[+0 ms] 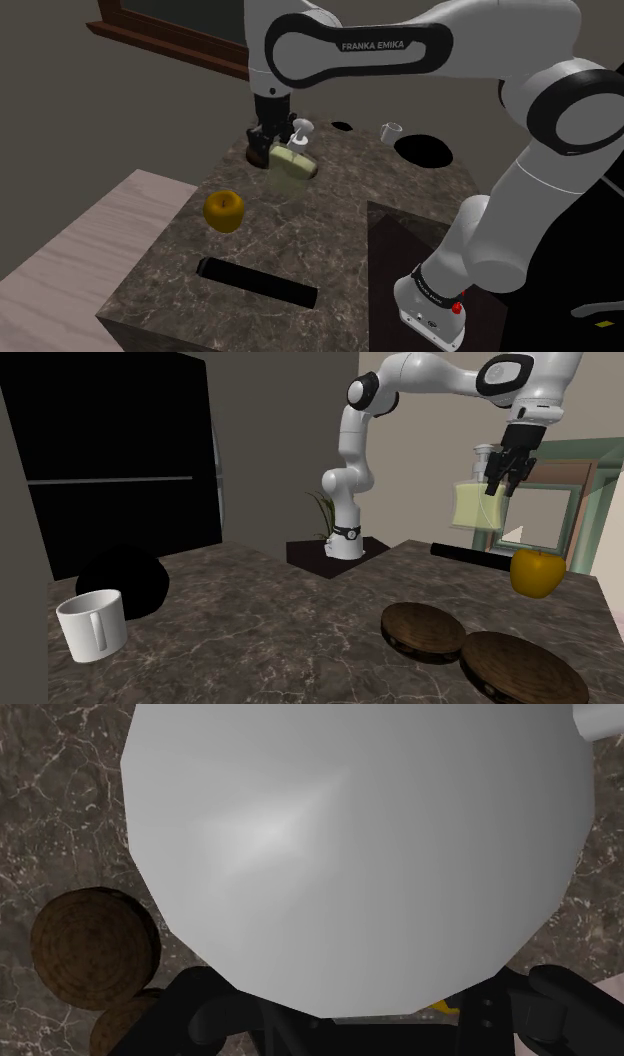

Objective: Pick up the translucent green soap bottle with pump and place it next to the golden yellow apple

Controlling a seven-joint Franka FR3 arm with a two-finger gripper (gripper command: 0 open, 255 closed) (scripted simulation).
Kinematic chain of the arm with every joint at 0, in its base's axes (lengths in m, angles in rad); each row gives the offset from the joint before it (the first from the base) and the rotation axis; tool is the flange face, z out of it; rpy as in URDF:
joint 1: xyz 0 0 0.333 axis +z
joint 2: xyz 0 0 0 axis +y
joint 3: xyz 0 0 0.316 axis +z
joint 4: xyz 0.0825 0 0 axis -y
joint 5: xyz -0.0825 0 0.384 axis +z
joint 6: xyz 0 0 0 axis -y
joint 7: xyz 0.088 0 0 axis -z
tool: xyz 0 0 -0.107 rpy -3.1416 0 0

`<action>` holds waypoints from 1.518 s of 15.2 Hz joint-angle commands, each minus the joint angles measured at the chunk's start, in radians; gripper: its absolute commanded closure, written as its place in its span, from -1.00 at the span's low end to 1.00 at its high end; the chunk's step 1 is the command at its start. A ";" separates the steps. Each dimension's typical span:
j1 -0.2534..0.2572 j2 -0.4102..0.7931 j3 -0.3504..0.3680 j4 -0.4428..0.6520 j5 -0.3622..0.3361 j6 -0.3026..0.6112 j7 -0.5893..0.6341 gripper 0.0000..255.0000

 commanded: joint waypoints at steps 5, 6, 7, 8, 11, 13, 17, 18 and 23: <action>0.001 0.016 0.000 -0.063 -0.002 0.080 0.004 1.00; 0.001 0.019 0.000 -0.073 -0.003 0.093 0.005 1.00; 0.001 0.022 0.000 -0.083 -0.003 0.105 0.005 1.00; 0.001 0.026 0.000 -0.092 -0.003 0.118 0.006 1.00; 0.001 0.037 0.000 -0.119 -0.005 0.156 0.008 1.00; 0.001 0.045 0.000 -0.136 -0.006 0.181 0.009 1.00; 0.001 0.064 -0.001 -0.166 -0.009 0.231 0.012 1.00; 0.001 0.070 -0.001 -0.174 -0.010 0.243 0.013 1.00; 0.002 0.099 -0.002 -0.206 -0.014 0.304 0.017 1.00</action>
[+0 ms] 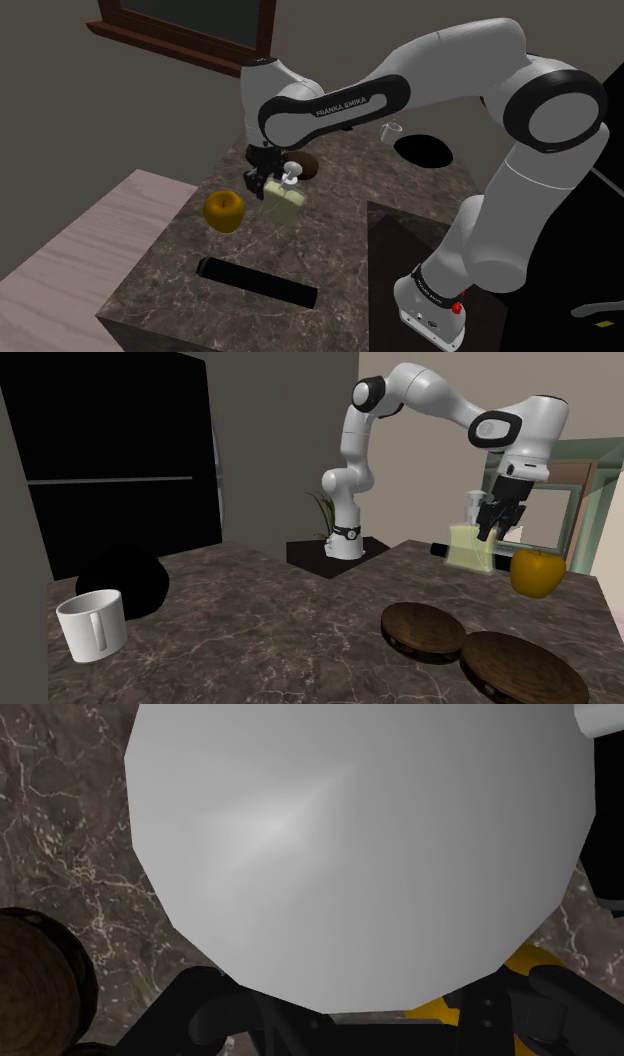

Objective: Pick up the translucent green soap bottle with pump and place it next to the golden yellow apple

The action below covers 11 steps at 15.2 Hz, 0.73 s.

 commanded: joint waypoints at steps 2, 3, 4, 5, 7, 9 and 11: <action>0.001 0.024 0.000 -0.011 -0.003 0.036 0.004 1.00; 0.001 0.031 -0.001 -0.017 -0.004 0.048 0.005 1.00; 0.001 0.038 -0.001 -0.022 -0.006 0.060 0.006 1.00; 0.002 0.047 -0.001 -0.028 -0.007 0.075 0.007 1.00; 0.002 0.046 -0.001 -0.028 -0.007 0.075 0.007 1.00; 0.002 0.047 -0.001 -0.028 -0.007 0.075 0.007 1.00; 0.002 0.047 -0.001 -0.028 -0.007 0.075 0.007 1.00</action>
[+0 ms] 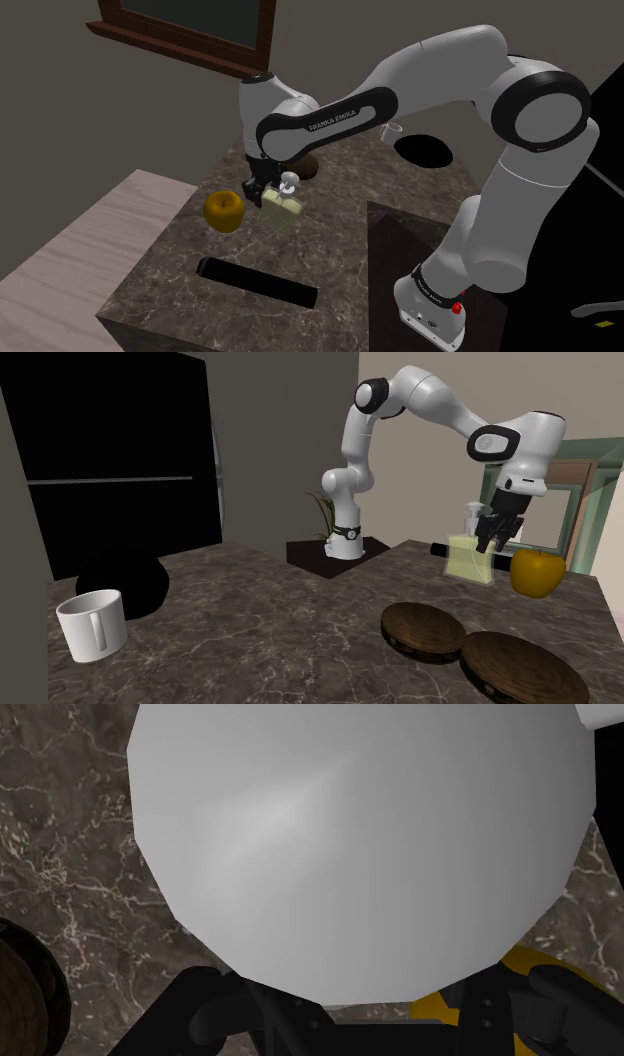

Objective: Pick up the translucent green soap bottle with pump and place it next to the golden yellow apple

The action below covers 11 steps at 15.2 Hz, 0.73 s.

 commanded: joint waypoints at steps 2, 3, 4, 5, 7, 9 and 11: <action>0.000 0.000 0.000 0.000 0.000 0.000 0.000 -1.00; 0.000 0.000 0.000 0.000 0.000 0.000 0.000 -1.00; 0.000 0.000 0.000 0.000 0.000 0.000 0.000 -1.00; 0.000 0.000 0.000 0.000 0.000 0.000 0.000 -1.00; 0.000 0.000 0.000 0.000 0.000 0.000 0.000 -1.00; 0.001 -0.020 0.002 0.045 0.004 -0.064 -0.003 -1.00; 0.001 -0.034 0.003 0.089 0.007 -0.122 -0.005 -1.00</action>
